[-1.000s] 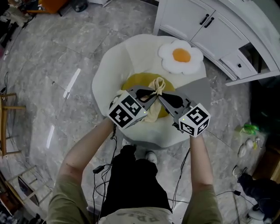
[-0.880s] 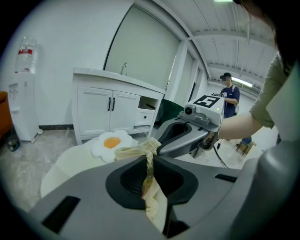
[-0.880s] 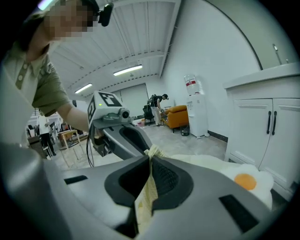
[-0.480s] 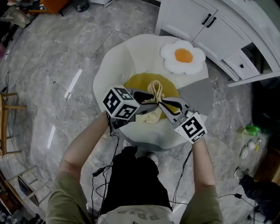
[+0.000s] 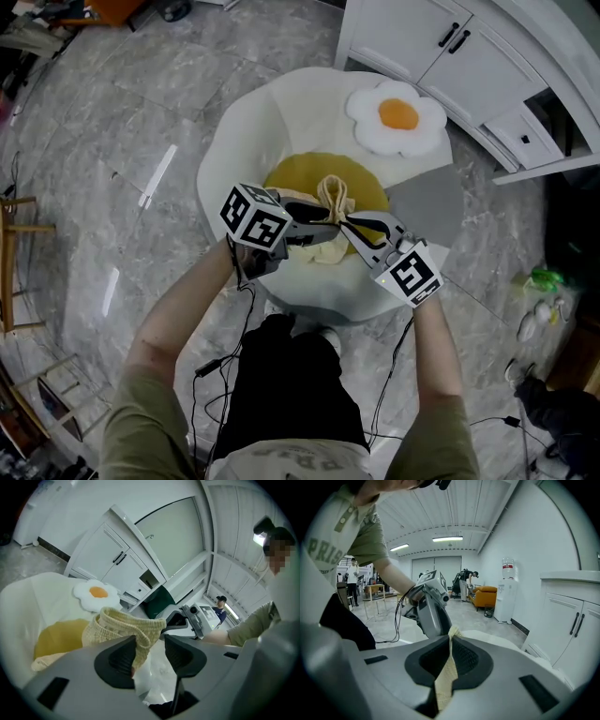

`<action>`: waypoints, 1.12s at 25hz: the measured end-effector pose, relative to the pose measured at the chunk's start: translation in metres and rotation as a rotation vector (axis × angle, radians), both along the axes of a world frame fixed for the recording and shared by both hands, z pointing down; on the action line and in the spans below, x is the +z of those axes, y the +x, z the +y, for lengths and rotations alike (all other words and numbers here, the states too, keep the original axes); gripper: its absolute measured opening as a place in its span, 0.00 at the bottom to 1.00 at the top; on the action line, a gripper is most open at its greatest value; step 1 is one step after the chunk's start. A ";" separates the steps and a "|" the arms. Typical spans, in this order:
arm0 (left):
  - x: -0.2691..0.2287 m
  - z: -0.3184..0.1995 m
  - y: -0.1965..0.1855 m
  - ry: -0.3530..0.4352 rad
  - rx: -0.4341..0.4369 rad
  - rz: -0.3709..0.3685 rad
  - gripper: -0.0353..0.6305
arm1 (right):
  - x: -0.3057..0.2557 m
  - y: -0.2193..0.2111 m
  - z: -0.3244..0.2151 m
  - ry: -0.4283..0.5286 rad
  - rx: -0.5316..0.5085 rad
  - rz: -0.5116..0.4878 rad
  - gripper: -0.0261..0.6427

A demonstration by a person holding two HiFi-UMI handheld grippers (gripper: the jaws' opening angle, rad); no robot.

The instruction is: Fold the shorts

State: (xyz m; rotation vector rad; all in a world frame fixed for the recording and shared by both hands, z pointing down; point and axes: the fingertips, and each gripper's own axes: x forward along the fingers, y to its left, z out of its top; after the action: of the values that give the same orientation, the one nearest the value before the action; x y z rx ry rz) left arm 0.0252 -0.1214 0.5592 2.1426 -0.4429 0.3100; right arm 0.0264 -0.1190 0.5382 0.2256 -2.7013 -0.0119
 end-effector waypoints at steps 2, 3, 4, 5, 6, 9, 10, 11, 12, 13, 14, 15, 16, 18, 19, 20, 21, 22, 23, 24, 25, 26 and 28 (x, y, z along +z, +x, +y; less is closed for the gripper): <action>0.002 0.002 -0.001 -0.036 -0.007 0.053 0.42 | 0.010 0.002 0.003 0.002 -0.019 0.032 0.09; 0.004 0.003 -0.001 -0.054 -0.009 0.073 0.44 | 0.017 0.003 0.006 0.011 -0.036 0.058 0.09; 0.006 0.003 -0.001 -0.061 -0.009 0.078 0.44 | 0.023 0.004 0.009 0.023 -0.053 0.084 0.09; 0.007 0.001 0.000 -0.056 -0.006 0.071 0.44 | 0.027 0.004 0.013 0.036 -0.068 0.105 0.09; 0.007 -0.001 0.001 -0.047 -0.003 0.057 0.44 | 0.030 0.004 0.016 0.047 -0.077 0.118 0.09; 0.016 -0.003 0.003 -0.053 -0.009 0.017 0.44 | 0.037 0.001 0.021 0.052 -0.081 0.121 0.09; 0.018 -0.003 0.002 -0.057 -0.021 0.012 0.44 | 0.039 0.001 0.021 0.046 -0.077 0.120 0.09; 0.019 -0.004 -0.001 -0.058 -0.037 0.012 0.44 | 0.042 0.002 0.021 0.039 -0.072 0.119 0.09; 0.018 -0.004 -0.005 -0.057 -0.057 0.011 0.44 | 0.045 0.003 0.020 0.031 -0.066 0.118 0.09; 0.018 -0.004 -0.012 -0.055 -0.076 0.007 0.45 | 0.047 0.004 0.019 0.024 -0.059 0.118 0.09; 0.020 -0.003 -0.019 -0.055 -0.092 -0.006 0.46 | 0.050 0.006 0.018 0.017 -0.053 0.118 0.09; 0.025 0.000 -0.028 -0.055 -0.102 -0.030 0.46 | 0.052 0.009 0.017 0.010 -0.047 0.119 0.09; 0.033 0.004 -0.037 -0.059 -0.111 -0.064 0.47 | 0.054 0.011 0.016 0.006 -0.041 0.120 0.09; 0.061 0.016 -0.058 -0.090 -0.130 -0.150 0.47 | 0.058 0.015 0.014 -0.002 -0.023 0.120 0.09; 0.079 0.023 -0.069 -0.112 -0.139 -0.195 0.47 | 0.061 0.018 0.011 -0.011 -0.008 0.116 0.09; 0.096 0.029 -0.078 -0.127 -0.145 -0.243 0.47 | 0.063 0.022 0.008 -0.026 0.013 0.104 0.09; 0.111 0.035 -0.086 -0.127 -0.141 -0.298 0.47 | 0.064 0.025 0.003 -0.044 0.037 0.084 0.09; 0.125 0.040 -0.092 -0.109 -0.122 -0.363 0.47 | 0.063 0.029 -0.003 -0.058 0.058 0.061 0.09; 0.139 0.044 -0.094 -0.075 -0.089 -0.432 0.48 | 0.061 0.032 -0.009 -0.062 0.074 0.039 0.09; 0.152 0.047 -0.094 -0.035 -0.050 -0.495 0.49 | 0.058 0.035 -0.014 -0.059 0.083 0.024 0.09; 0.164 0.048 -0.091 0.002 -0.017 -0.542 0.50 | 0.056 0.037 -0.018 -0.050 0.085 0.014 0.09; 0.175 0.047 -0.086 0.028 0.002 -0.564 0.51 | 0.055 0.040 -0.022 -0.041 0.082 0.008 0.09; 0.193 0.042 -0.073 0.044 -0.002 -0.551 0.51 | 0.052 0.045 -0.025 -0.025 0.070 0.005 0.09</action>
State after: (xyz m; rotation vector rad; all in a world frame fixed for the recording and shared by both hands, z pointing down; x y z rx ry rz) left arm -0.0474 -0.0790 0.7524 2.0808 -0.7663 0.9050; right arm 0.0710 -0.1442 0.5901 0.3116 -2.6855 0.0424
